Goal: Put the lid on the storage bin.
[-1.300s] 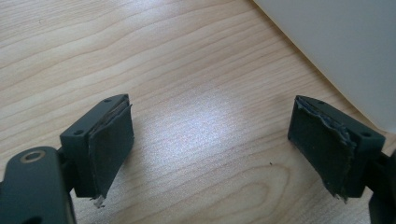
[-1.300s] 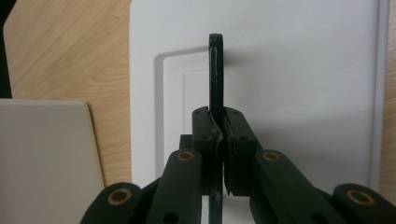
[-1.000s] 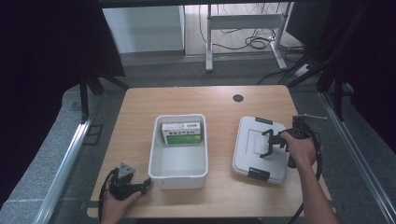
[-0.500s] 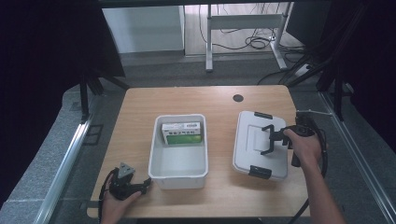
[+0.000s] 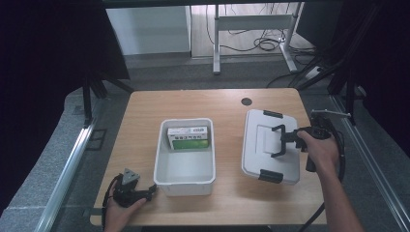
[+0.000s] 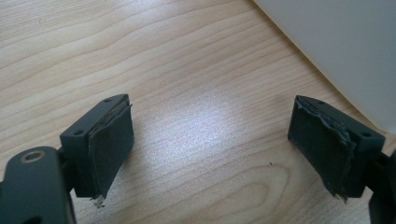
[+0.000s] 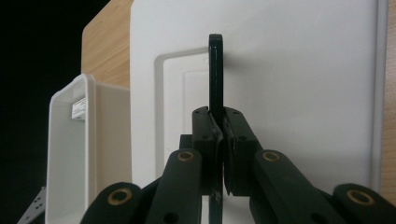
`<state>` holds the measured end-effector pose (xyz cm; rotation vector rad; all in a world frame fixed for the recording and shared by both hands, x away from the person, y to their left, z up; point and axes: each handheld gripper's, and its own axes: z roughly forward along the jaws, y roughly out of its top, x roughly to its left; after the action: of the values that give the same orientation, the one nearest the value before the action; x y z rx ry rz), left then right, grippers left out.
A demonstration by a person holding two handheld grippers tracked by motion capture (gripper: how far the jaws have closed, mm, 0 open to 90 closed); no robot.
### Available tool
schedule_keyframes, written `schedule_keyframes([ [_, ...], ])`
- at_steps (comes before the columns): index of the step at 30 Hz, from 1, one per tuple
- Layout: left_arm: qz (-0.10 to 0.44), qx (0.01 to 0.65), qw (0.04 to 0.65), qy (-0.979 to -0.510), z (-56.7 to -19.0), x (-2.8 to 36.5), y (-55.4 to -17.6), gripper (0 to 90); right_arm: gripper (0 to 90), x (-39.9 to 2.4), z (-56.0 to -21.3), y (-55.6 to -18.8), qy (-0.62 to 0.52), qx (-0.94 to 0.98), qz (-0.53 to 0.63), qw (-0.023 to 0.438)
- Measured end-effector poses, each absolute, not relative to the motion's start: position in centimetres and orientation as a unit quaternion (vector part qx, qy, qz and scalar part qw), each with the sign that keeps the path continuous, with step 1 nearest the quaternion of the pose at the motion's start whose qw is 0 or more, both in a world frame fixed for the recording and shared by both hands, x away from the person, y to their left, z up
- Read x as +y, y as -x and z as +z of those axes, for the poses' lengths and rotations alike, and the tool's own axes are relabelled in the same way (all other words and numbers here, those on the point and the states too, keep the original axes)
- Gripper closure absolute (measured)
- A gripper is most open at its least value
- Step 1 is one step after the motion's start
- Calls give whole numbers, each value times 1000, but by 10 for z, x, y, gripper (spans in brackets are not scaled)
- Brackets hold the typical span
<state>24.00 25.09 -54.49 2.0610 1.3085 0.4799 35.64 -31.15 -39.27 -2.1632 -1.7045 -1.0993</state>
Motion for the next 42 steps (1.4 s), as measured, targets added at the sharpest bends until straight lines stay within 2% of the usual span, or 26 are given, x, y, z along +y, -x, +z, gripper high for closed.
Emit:
schedule_keyframes([
  [42,184,498,321,-784,-545,251,-240,142,849,-277,-355,-351,674,-602,-412,114],
])
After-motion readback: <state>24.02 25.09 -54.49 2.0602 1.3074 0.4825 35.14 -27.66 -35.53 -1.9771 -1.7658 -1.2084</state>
